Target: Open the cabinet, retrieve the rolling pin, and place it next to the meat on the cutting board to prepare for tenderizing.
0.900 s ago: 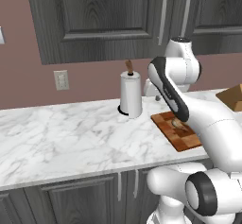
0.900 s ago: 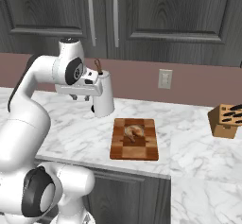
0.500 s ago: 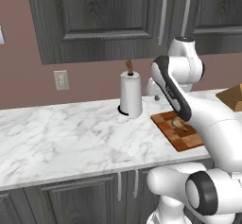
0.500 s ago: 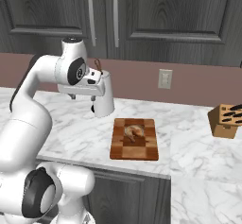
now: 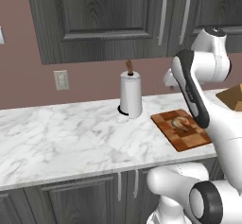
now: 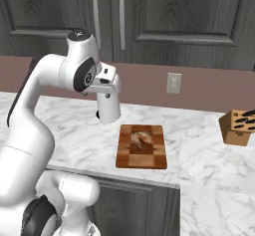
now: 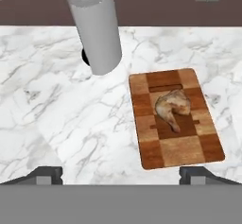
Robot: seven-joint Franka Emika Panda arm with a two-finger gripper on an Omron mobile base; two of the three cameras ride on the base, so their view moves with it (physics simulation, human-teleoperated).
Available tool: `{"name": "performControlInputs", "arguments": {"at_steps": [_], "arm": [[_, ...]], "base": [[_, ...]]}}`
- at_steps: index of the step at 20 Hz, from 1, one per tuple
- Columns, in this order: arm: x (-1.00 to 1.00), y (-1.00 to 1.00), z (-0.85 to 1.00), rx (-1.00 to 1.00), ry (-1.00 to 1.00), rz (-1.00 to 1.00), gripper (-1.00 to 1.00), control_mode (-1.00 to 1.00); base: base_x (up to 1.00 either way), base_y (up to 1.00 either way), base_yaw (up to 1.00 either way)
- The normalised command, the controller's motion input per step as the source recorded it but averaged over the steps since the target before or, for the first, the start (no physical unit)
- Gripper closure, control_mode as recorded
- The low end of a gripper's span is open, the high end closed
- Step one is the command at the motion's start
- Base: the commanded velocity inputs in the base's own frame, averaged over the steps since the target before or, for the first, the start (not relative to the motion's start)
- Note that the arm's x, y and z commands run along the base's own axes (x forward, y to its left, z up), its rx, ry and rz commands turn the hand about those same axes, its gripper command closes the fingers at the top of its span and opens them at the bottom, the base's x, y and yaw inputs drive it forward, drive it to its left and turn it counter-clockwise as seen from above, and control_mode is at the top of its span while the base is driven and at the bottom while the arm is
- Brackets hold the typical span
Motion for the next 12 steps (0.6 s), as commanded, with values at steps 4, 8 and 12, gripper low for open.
{"name": "performControlInputs", "arguments": {"at_steps": [4, 8, 12], "arm": [[-0.47, -0.19, 0.61, 0.00, -0.39, -0.07, -1.00, -1.00], [-0.41, -0.08, 0.58, 0.00, -0.38, -0.06, -1.00, -1.00], [-0.38, 0.00, 0.57, 0.00, -0.34, -0.02, -1.00, -1.00]], "base": [[0.00, 0.00, 0.00], [0.00, 0.00, 0.00], [0.00, 0.00, 0.00]]}}
